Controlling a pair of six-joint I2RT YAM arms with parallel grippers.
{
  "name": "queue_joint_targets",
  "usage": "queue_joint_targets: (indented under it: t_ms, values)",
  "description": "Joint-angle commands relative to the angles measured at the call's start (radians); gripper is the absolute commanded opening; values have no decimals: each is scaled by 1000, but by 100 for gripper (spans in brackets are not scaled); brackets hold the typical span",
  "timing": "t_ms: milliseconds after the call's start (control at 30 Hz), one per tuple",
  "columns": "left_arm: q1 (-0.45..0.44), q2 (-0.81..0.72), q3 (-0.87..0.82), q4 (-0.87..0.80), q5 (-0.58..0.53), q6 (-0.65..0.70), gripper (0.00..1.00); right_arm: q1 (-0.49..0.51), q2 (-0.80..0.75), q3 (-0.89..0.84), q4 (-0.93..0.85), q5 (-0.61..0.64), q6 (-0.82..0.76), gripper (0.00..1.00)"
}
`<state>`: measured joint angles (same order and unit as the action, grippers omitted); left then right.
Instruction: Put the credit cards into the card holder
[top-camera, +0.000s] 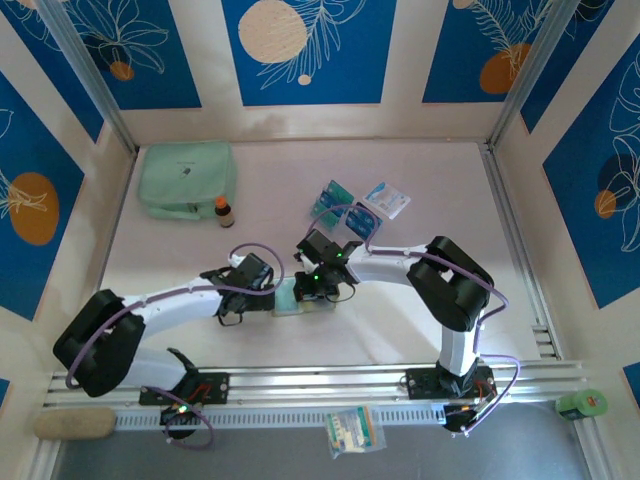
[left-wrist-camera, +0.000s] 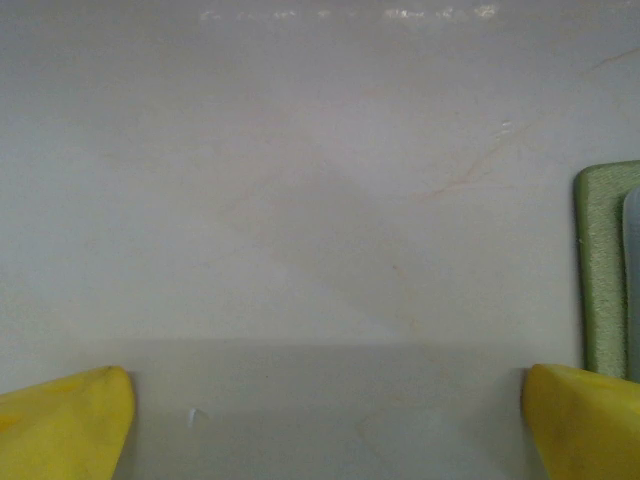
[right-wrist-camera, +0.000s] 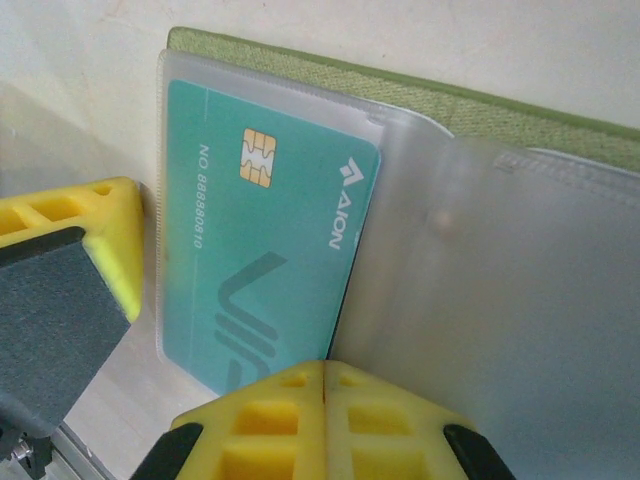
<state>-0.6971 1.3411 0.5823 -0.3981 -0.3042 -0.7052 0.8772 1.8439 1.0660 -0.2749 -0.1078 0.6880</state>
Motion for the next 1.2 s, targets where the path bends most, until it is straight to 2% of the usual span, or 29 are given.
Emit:
queue_joint_targets:
  t_ms: [0, 333, 833, 1167]
  values:
    - [12, -41, -9, -23, -7, 11, 100, 12, -39, 11, -25, -22, 11, 0]
    - [23, -123, 18, -57, -27, 34, 100, -7, -74, 29, -72, 28, -24, 0]
    - [26, -144, 40, -52, -20, 46, 100, -9, 9, 62, -47, 3, -20, 0]
    - [27, -155, 61, -10, 57, 68, 100, -48, -93, 9, -32, 28, -47, 1]
